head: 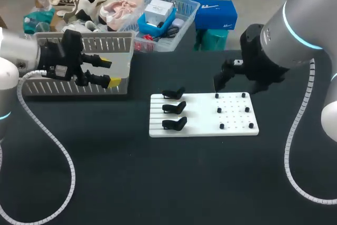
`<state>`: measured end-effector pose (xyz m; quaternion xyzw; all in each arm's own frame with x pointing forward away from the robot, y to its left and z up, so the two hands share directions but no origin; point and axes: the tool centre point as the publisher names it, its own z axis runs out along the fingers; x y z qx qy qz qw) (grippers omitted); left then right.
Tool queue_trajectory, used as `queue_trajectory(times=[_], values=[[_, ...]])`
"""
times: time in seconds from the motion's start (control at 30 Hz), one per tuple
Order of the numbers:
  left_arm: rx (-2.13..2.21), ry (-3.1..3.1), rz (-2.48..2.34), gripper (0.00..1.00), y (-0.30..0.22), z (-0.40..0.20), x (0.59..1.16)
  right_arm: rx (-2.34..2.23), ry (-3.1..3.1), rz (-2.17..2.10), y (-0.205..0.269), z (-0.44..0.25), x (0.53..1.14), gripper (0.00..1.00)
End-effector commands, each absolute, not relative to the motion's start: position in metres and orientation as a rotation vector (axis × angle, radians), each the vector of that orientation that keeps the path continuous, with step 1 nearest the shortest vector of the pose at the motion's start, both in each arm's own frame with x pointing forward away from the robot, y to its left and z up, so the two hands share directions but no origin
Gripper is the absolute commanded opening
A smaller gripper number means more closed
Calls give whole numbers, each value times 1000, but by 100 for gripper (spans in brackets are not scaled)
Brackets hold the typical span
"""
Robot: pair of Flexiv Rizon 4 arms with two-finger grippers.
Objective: Pick up each earbud case from the left stands, insert the matching earbuds, close the lid, and place the case in the box.
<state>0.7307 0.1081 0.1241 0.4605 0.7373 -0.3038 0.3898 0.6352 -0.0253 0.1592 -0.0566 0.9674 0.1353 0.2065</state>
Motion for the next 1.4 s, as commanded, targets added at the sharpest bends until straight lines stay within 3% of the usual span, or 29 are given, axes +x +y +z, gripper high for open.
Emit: queue_trajectory(times=[0.03, 1.4], values=[[1185, 1873, -780, 100, 110, 130, 713, -150, 2683, 374, -26, 158, 631, 100], [1340, 1846, -848, 100, 101, 116, 681, -150, 2683, 374, -26, 158, 631, 100]])
